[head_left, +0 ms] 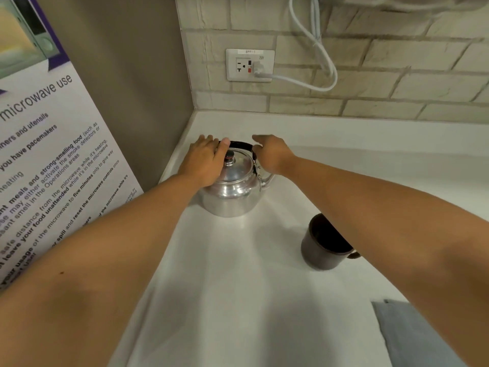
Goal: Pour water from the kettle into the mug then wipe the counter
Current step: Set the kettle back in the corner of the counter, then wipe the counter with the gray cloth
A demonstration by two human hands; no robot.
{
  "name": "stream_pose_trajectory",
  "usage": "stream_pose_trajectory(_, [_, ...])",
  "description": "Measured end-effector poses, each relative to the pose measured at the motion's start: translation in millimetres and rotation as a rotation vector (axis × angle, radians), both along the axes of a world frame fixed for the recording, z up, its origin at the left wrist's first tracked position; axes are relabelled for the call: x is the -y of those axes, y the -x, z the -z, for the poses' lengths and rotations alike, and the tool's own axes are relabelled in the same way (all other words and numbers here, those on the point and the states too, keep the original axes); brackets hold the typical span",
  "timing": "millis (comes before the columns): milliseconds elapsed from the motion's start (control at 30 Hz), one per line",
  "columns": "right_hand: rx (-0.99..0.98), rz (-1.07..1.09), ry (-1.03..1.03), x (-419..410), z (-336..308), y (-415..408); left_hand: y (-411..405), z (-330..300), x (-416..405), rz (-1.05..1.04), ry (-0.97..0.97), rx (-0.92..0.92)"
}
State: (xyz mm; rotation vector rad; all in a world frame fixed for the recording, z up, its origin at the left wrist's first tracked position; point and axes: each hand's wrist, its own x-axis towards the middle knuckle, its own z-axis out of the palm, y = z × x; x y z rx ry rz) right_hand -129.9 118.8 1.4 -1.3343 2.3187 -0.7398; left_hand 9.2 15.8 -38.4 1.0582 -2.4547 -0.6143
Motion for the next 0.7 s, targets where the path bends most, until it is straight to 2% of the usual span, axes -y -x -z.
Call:
stream_pose_trajectory(200, [-0.033, -0.033, 0.341, -90.8, -40.2, -2.5, -15.0, -23.8, -55.4, 0.015, 0.118, -0.32])
stream_pose_trajectory(300, [-0.01, -0.029, 0.412, -161.7, -42.0, -7.7, -29.1, -13.3, -107.0, 0.085, 0.129, -0.343])
stream_pose_trajectory(400, [-0.051, 0.021, 0.43, -230.1, -24.0, -12.2, -44.3, 10.5, -164.2, 0.14, 0.108, -0.282])
stream_pose_trajectory(533, [-0.082, 0.121, 0.309, -314.5, 31.5, -16.9, -67.6, 51.7, -231.4, 0.203, 0.06, -0.11])
stream_pose_trajectory(600, [-0.112, 0.158, 0.168, -351.0, 62.4, -18.0, -79.2, 72.4, -255.7, 0.233, 0.031, 0.019])
stream_pose_trajectory(700, [-0.265, 0.115, -0.109, -391.0, 98.0, -20.0, -89.6, 93.9, -276.0, 0.231, 0.058, 0.174])
